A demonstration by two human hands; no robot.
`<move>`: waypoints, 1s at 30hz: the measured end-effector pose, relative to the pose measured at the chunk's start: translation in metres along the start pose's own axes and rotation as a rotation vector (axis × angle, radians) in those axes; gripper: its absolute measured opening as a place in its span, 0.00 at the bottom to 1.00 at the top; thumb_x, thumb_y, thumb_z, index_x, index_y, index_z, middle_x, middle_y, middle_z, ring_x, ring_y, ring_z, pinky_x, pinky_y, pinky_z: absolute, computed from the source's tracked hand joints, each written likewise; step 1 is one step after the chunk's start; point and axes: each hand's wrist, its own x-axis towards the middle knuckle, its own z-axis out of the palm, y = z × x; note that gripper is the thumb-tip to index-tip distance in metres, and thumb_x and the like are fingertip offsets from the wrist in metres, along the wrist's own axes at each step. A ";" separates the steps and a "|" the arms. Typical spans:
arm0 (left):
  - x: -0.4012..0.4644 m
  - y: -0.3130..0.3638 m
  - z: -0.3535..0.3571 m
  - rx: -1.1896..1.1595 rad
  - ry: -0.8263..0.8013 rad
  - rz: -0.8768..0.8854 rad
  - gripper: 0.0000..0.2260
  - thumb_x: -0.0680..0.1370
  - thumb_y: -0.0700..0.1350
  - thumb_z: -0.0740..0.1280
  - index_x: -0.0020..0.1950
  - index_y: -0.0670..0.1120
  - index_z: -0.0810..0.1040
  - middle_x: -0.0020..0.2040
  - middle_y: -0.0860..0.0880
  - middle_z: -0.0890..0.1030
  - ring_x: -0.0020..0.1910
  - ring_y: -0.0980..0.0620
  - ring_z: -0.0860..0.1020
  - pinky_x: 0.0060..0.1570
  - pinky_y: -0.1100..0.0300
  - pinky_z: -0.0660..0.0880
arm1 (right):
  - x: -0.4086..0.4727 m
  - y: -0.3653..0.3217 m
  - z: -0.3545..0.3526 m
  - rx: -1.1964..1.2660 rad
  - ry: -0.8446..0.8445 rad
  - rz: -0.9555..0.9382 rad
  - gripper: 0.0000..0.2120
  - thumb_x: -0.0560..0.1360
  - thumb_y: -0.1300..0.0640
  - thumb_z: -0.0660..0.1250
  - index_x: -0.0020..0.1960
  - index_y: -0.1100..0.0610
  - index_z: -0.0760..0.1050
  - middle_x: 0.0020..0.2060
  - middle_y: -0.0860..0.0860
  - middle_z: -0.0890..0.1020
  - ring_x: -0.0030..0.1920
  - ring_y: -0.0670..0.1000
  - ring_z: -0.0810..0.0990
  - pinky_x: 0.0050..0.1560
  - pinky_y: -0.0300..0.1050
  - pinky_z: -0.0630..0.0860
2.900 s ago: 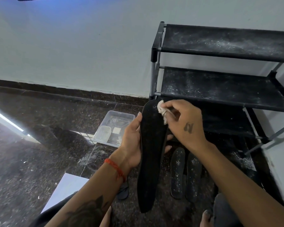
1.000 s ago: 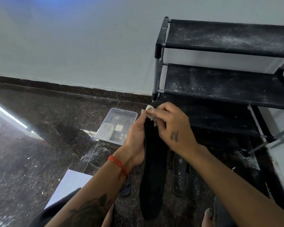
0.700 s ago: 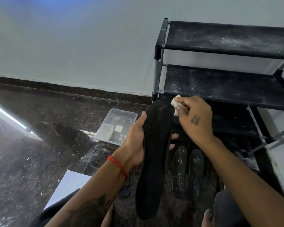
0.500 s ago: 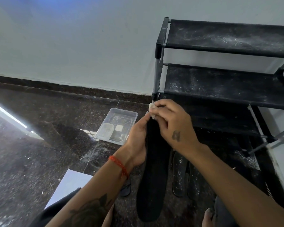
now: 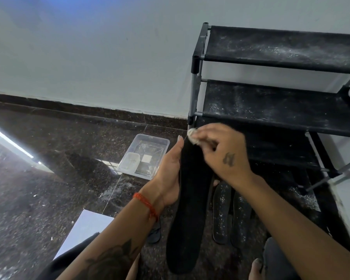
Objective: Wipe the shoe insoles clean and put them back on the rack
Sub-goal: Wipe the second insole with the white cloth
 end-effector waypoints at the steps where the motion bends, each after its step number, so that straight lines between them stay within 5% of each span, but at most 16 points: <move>1: 0.000 -0.001 0.001 -0.019 0.002 -0.004 0.27 0.81 0.61 0.50 0.52 0.45 0.82 0.47 0.41 0.83 0.44 0.45 0.82 0.44 0.52 0.80 | -0.003 -0.003 0.004 -0.008 -0.052 -0.042 0.08 0.68 0.69 0.70 0.45 0.61 0.83 0.44 0.53 0.83 0.44 0.48 0.81 0.49 0.36 0.77; 4: 0.000 -0.001 -0.001 0.006 0.012 -0.027 0.27 0.81 0.60 0.50 0.52 0.44 0.83 0.45 0.41 0.84 0.39 0.45 0.83 0.40 0.53 0.80 | -0.002 0.001 0.004 -0.093 -0.131 -0.053 0.08 0.68 0.68 0.70 0.46 0.60 0.83 0.45 0.53 0.83 0.45 0.49 0.81 0.48 0.39 0.77; 7: 0.000 0.001 -0.001 0.021 0.052 -0.044 0.30 0.81 0.61 0.49 0.55 0.41 0.82 0.50 0.38 0.83 0.43 0.43 0.82 0.43 0.51 0.80 | 0.004 0.017 -0.008 -0.231 -0.176 0.091 0.10 0.70 0.68 0.68 0.49 0.59 0.83 0.46 0.52 0.83 0.44 0.45 0.77 0.46 0.22 0.65; 10: 0.000 0.004 0.000 -0.012 0.047 -0.065 0.31 0.81 0.62 0.49 0.59 0.38 0.79 0.55 0.35 0.80 0.46 0.42 0.81 0.43 0.51 0.80 | 0.008 0.022 -0.017 -0.200 0.008 0.161 0.09 0.69 0.70 0.69 0.46 0.60 0.83 0.44 0.53 0.83 0.43 0.46 0.79 0.45 0.18 0.65; 12: -0.003 0.006 0.003 -0.008 0.025 -0.055 0.29 0.81 0.61 0.49 0.60 0.39 0.78 0.53 0.36 0.81 0.45 0.42 0.82 0.42 0.50 0.80 | 0.007 0.015 -0.013 -0.071 0.079 0.143 0.08 0.69 0.69 0.69 0.46 0.61 0.83 0.44 0.52 0.82 0.43 0.43 0.78 0.47 0.19 0.67; 18: -0.005 0.004 0.004 0.001 0.012 -0.042 0.26 0.81 0.60 0.49 0.55 0.43 0.80 0.47 0.40 0.84 0.42 0.45 0.83 0.42 0.51 0.81 | -0.001 0.001 0.007 0.078 -0.051 0.088 0.05 0.69 0.64 0.73 0.45 0.60 0.83 0.43 0.51 0.84 0.43 0.42 0.80 0.50 0.24 0.71; 24: -0.003 0.006 0.002 -0.043 0.028 -0.056 0.32 0.81 0.60 0.48 0.44 0.40 0.85 0.43 0.39 0.84 0.38 0.44 0.83 0.39 0.52 0.81 | -0.001 0.003 -0.004 0.025 -0.298 0.100 0.03 0.69 0.61 0.73 0.41 0.54 0.84 0.37 0.45 0.82 0.37 0.42 0.80 0.36 0.31 0.76; 30: -0.007 0.005 0.010 0.008 -0.006 -0.085 0.31 0.82 0.59 0.48 0.46 0.42 0.85 0.44 0.40 0.84 0.38 0.45 0.84 0.39 0.51 0.81 | -0.001 0.011 -0.002 -0.048 0.000 0.155 0.12 0.69 0.65 0.72 0.51 0.57 0.81 0.43 0.51 0.83 0.43 0.47 0.80 0.47 0.42 0.78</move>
